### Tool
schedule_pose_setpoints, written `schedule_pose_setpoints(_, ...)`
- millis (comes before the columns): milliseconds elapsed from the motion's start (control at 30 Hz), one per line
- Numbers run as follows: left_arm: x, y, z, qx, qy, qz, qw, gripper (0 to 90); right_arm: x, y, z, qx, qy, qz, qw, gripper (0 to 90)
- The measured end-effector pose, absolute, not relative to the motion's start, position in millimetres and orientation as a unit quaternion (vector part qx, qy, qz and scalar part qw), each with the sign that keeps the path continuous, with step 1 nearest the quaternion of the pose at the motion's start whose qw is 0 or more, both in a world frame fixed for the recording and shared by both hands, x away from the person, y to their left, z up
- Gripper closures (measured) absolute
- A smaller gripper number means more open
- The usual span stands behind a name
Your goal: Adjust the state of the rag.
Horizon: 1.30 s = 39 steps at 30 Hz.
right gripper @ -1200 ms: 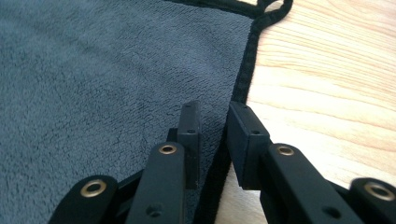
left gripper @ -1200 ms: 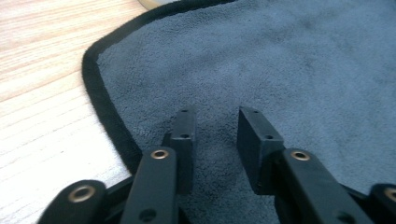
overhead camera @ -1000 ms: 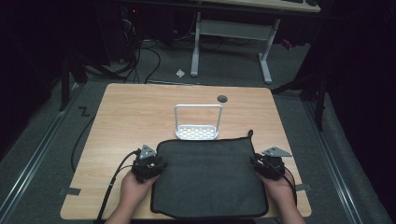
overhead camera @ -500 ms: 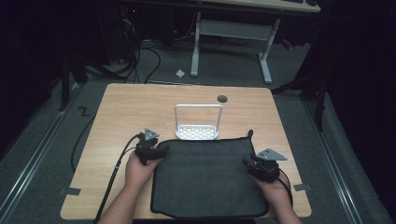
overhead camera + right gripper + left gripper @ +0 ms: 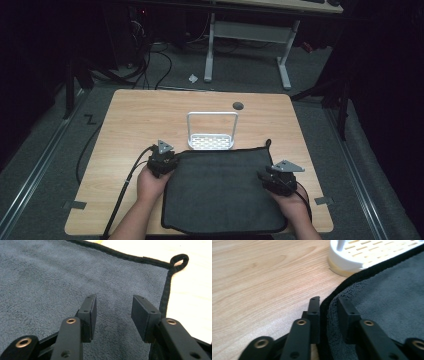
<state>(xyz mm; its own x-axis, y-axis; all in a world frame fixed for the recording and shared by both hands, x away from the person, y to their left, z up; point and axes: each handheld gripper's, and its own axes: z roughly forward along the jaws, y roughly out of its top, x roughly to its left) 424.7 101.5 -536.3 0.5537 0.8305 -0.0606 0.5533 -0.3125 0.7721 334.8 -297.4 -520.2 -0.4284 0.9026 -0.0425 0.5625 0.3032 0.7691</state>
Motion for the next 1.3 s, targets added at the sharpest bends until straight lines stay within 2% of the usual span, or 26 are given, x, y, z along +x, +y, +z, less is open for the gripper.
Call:
schedule_pose_setpoints(100,426.5,106.7,-536.7,0.785,0.443,0.150,0.405,77.8,331.6,-292.9,-516.0,0.473,0.767,0.358,0.245,55.3)
schedule_pose_setpoints(400,427.5,118.9,-537.5,0.760,0.461,0.109,0.445,78.5,307.5,-240.2,-495.4,0.399,0.783,0.394,0.268,53.5)
schedule_pose_setpoints(800,427.5,122.2,-537.9,0.750,0.466,0.098,0.458,78.2,293.4,-159.1,-497.7,0.349,0.824,0.384,0.230,48.6)
schedule_pose_setpoints(1300,429.2,124.2,-538.6,0.748,0.470,0.088,0.461,77.7,290.9,-69.6,-517.0,0.286,0.861,0.376,0.186,44.3)
